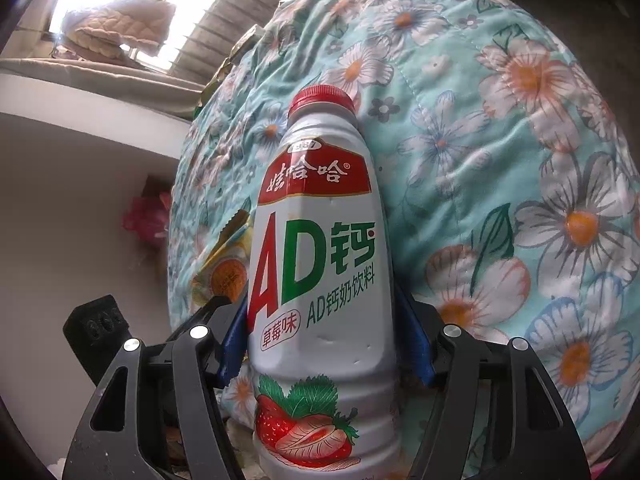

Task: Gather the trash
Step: 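Grasp the white AD milk bottle with the right tool while the left tool grasps the yellow Enaak packet, then lift the bottle and packet and carry them to the blue wastebasket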

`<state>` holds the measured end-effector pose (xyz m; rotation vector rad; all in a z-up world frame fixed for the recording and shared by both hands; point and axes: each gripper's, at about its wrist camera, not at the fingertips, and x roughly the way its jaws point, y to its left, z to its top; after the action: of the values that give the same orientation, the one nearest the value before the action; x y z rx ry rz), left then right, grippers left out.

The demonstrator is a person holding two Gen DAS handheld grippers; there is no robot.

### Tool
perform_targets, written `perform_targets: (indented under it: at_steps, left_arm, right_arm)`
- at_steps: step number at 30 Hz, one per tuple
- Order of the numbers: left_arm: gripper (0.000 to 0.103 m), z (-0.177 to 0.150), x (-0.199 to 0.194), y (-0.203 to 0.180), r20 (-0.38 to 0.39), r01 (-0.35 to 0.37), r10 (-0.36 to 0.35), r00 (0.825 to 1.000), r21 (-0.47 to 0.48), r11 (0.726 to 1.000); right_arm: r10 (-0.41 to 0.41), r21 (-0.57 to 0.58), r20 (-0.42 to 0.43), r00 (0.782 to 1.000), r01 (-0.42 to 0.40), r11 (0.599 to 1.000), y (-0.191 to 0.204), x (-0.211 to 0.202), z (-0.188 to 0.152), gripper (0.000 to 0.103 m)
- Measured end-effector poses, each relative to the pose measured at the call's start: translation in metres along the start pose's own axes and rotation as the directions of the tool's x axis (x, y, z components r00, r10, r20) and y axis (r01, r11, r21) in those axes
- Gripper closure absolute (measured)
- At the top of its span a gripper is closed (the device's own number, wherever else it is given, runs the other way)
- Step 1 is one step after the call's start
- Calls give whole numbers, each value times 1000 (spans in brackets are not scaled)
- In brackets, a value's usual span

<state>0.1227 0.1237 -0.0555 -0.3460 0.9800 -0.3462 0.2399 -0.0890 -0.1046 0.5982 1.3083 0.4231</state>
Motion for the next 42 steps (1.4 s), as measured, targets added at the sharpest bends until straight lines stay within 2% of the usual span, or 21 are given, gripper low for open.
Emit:
perform_targets:
  at_steps: [9, 23, 42]
  left_arm:
    - [101, 0, -8, -11, 33, 0, -2, 999, 57, 998]
    - [102, 1, -24, -18, 92, -28, 18, 996, 118, 993]
    - [102, 3, -48, -28, 164, -50, 25, 986, 149, 988]
  right_arm:
    - [15, 4, 24, 1000, -15, 1000, -4, -4, -3, 42]
    - [109, 25, 83, 991, -112, 993, -8, -20, -5, 43]
    - [149, 21, 152, 977, -154, 988, -12, -50, -10, 43]
